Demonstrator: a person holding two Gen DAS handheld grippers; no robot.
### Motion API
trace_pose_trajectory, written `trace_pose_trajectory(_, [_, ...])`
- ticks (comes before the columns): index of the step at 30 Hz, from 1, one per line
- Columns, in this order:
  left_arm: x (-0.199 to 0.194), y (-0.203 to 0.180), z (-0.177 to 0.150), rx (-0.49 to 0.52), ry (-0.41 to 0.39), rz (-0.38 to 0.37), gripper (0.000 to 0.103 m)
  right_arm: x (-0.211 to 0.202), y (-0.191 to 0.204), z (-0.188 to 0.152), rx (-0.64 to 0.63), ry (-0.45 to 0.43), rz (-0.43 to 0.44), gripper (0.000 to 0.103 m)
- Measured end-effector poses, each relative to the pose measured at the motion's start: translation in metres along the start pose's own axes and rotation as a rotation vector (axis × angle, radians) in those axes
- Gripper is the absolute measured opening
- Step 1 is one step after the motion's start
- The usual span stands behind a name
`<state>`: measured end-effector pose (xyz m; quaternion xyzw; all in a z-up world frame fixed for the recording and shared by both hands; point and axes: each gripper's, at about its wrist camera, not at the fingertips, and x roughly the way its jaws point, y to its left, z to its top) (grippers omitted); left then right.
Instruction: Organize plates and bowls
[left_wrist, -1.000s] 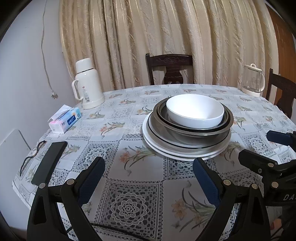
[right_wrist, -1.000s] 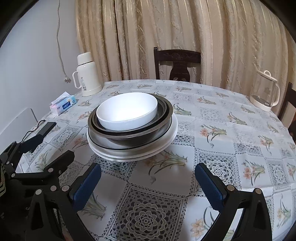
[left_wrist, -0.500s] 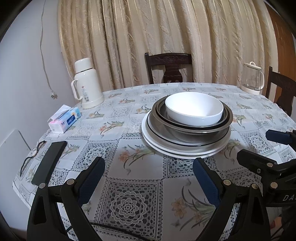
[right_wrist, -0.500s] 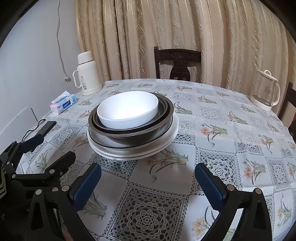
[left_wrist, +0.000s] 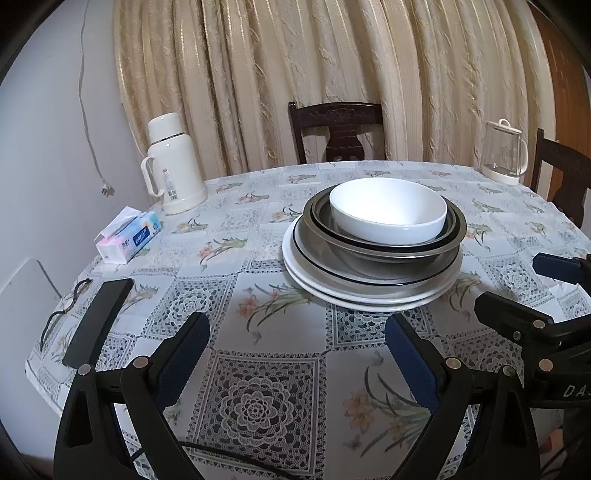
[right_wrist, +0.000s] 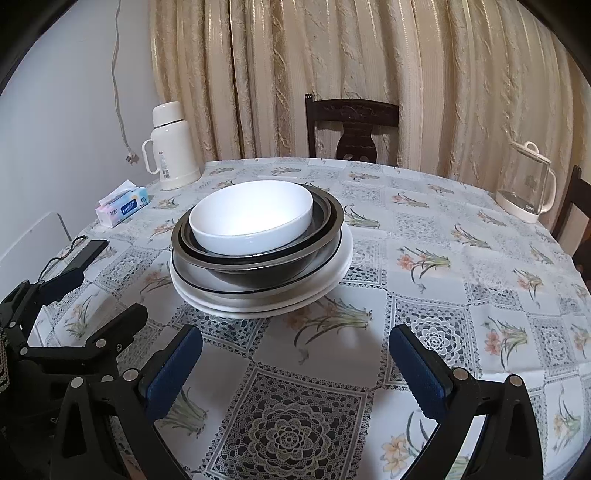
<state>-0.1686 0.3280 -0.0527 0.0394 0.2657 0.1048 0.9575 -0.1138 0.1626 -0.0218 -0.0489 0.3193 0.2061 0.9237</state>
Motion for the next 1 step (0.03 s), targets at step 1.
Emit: trace_pose_trajectory(1, [0.0014,-0.0002,0.0001,0.001,0.001,-0.001,0.096,0.0004,0.0,-0.0002,0.002,0.003,-0.001,0.103])
